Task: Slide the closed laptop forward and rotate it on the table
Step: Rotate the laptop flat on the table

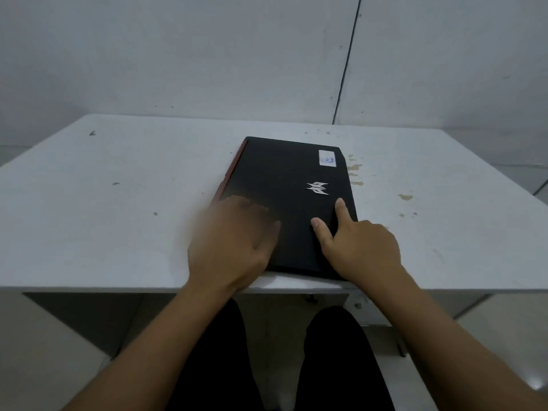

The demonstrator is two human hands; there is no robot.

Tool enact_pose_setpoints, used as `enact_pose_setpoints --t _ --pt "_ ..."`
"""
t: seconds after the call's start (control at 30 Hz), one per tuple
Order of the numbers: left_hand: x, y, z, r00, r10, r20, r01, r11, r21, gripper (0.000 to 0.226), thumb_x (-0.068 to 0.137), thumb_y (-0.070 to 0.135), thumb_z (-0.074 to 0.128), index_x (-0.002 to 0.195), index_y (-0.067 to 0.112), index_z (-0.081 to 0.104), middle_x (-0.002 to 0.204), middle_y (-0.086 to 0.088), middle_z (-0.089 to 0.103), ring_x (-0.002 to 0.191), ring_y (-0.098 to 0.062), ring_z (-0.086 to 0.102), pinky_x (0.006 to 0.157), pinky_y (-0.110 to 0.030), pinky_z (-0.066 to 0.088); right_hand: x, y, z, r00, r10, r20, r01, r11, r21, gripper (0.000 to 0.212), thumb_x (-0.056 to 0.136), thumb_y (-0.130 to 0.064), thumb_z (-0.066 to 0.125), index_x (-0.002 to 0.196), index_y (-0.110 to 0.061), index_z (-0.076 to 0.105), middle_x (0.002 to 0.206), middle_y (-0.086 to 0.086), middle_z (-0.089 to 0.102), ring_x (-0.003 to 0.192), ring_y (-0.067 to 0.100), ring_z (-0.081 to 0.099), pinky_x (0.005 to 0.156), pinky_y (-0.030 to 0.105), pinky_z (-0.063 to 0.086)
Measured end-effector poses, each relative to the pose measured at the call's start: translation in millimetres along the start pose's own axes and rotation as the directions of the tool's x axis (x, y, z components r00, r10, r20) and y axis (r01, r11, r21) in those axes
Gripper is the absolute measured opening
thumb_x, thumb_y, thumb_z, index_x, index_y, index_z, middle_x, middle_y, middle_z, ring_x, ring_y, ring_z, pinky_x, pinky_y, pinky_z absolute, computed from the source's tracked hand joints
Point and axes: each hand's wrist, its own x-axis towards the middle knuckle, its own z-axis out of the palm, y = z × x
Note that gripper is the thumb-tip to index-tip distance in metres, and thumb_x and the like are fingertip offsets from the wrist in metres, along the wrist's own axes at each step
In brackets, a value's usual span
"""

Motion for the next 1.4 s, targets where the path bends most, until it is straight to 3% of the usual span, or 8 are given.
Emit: enact_pose_setpoints --t 0.13,0.37,0.47,0.53,0.67,0.87,1.07,1.4 --pt "16.8 -34.2 -3.4 0.993 0.100 0.069 -0.100 0.995 -0.005 0.053 0.096 0.069 0.038 0.131 0.036 0.060 0.142 0.002 0.046 0.128 -0.019 0.046 0.103 -0.047 0.039 -18.0 -26.3 2.0 0.996 0.090 -0.017 -0.090 0.996 0.002 0.083 0.096 -0.068 0.014 0.159 -0.015 0.012 0.105 0.013 0.067 0.097 0.034 0.063 0.065 0.038 0.035" --pt "42.1 -73.0 -13.7 0.959 0.226 0.169 -0.210 0.972 -0.106 0.049 0.096 0.061 0.046 0.137 0.039 0.059 0.139 0.011 0.048 0.127 -0.013 0.047 0.104 -0.047 0.039 -44.6 -47.4 4.5 0.999 0.038 -0.030 -0.035 0.993 0.112 0.087 0.095 -0.071 0.019 0.158 -0.011 0.013 0.113 0.011 0.066 0.102 0.029 0.064 0.069 0.035 0.036" --pt "33.8 -55.6 -13.9 0.984 0.070 0.164 -0.056 0.995 -0.086 0.056 0.091 0.072 0.041 0.138 0.046 0.056 0.146 0.012 0.047 0.136 -0.014 0.043 0.112 -0.054 0.030 -35.0 -24.8 0.1 1.000 0.006 -0.026 0.002 0.952 0.307 0.070 0.097 -0.064 0.032 0.153 -0.021 0.031 0.113 0.011 0.066 0.101 0.032 0.062 0.073 0.037 0.041" --pt "24.5 -29.3 -10.9 0.965 -0.113 0.238 0.127 0.991 -0.044 0.087 0.077 0.096 0.028 0.147 0.047 0.046 0.161 0.008 0.034 0.151 -0.021 0.021 0.119 -0.060 0.002 -20.5 -7.9 -0.2 0.999 0.018 -0.030 -0.003 0.896 0.443 0.051 0.097 -0.056 0.041 0.141 -0.031 0.044 0.111 0.010 0.067 0.100 0.034 0.061 0.076 0.038 0.043" --pt "5.6 31.2 -1.1 0.881 -0.298 0.367 0.286 0.954 0.087 0.139 0.037 0.114 0.014 0.159 0.048 0.011 0.171 -0.006 -0.007 0.151 -0.032 -0.025 0.106 -0.068 -0.026 30.5 17.1 4.4 0.994 0.072 -0.081 -0.039 0.934 0.356 0.041 0.096 -0.053 0.047 0.131 -0.030 0.053 0.113 0.013 0.062 0.103 0.037 0.058 0.075 0.037 0.038" --pt "-3.0 68.5 13.0 0.819 -0.371 0.437 0.317 0.928 0.195 0.141 0.038 0.110 0.023 0.157 0.044 -0.013 0.164 -0.014 -0.030 0.139 -0.046 -0.041 0.100 -0.084 -0.010 89.5 19.9 15.5 0.990 0.134 0.048 -0.141 0.961 0.237 0.056 0.096 -0.060 0.034 0.144 -0.033 0.042 0.142 0.021 0.029 0.128 0.041 0.033 0.106 0.049 0.023" --pt "-5.3 66.1 16.2 0.854 -0.359 0.377 0.320 0.933 0.164 0.131 0.041 0.095 0.037 0.156 0.047 0.000 0.167 -0.012 -0.019 0.146 -0.042 -0.031 0.102 -0.083 -0.003 82.4 21.7 25.0 0.985 0.120 0.123 -0.159 0.909 0.386 0.059 0.100 -0.058 0.025 0.156 -0.040 0.023 0.161 0.021 0.006 0.149 0.030 0.005 0.117 0.047 0.005" --pt "12.0 -12.3 -11.8 0.872 -0.169 0.459 0.183 0.983 0.013 0.122 0.044 0.091 0.060 0.153 0.061 0.014 0.170 0.005 -0.008 0.152 -0.020 -0.023 0.113 -0.073 -0.004 60.0 0.6 22.6 0.991 0.121 0.053 -0.131 0.945 0.299 0.064 0.095 -0.067 0.022 0.151 -0.037 0.029 0.152 0.018 0.012 0.145 0.031 0.002 0.114 0.058 0.006"
